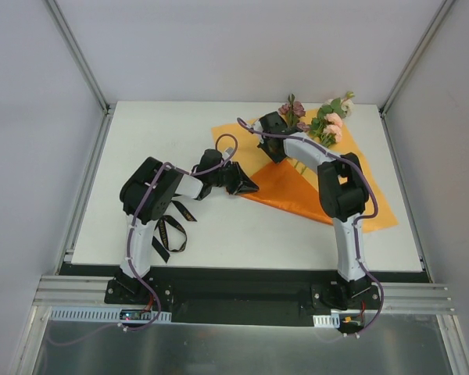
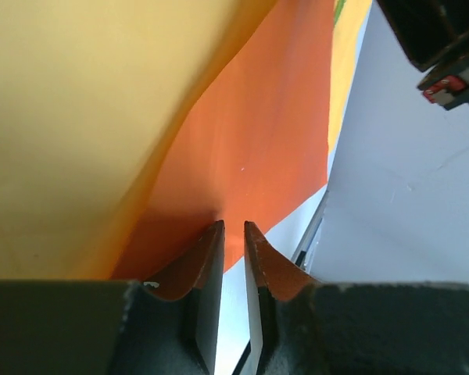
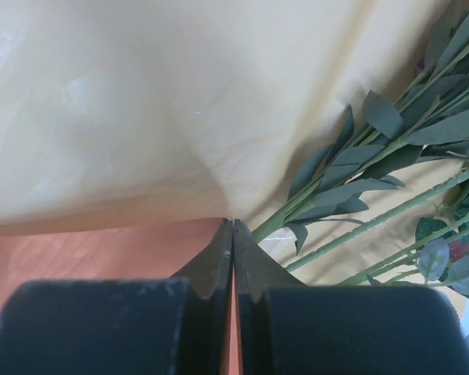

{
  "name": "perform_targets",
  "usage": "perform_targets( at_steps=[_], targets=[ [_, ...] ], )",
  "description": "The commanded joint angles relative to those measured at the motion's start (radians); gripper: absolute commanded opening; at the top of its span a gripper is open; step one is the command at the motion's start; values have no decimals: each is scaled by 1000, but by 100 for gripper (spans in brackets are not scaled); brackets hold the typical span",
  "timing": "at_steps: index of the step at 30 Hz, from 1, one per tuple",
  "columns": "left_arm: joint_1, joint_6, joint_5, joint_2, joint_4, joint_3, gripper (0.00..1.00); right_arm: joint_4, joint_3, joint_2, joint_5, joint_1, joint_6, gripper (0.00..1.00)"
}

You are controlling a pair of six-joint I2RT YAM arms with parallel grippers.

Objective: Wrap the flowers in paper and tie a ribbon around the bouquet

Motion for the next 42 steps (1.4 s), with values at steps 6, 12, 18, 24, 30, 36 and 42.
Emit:
perform_targets(
  at_steps=[6,12,18,24,30,36,42],
  targets=[
    [-2,53,-87,19,2,-26,11,-43,97,28,14,-5,-8,2],
    [10,36,-101,39,-23,-29,0,-239,192,-43,146,-10,193,46],
    [15,10,-120,46,-34,-49,0,-297,-139,-400,115,-46,517,63],
    [15,-38,-147,61,-77,-51,0,-59,-548,-672,-333,-103,758,54],
    [12,-27,-163,62,-113,-48,0,84,-734,-675,-438,-152,864,1],
    [13,-51,-159,67,-141,-41,0,128,-860,-660,-413,-221,979,1],
    [13,-61,-144,73,-126,-46,0,147,-957,-658,-407,-319,1046,1]
  ],
)
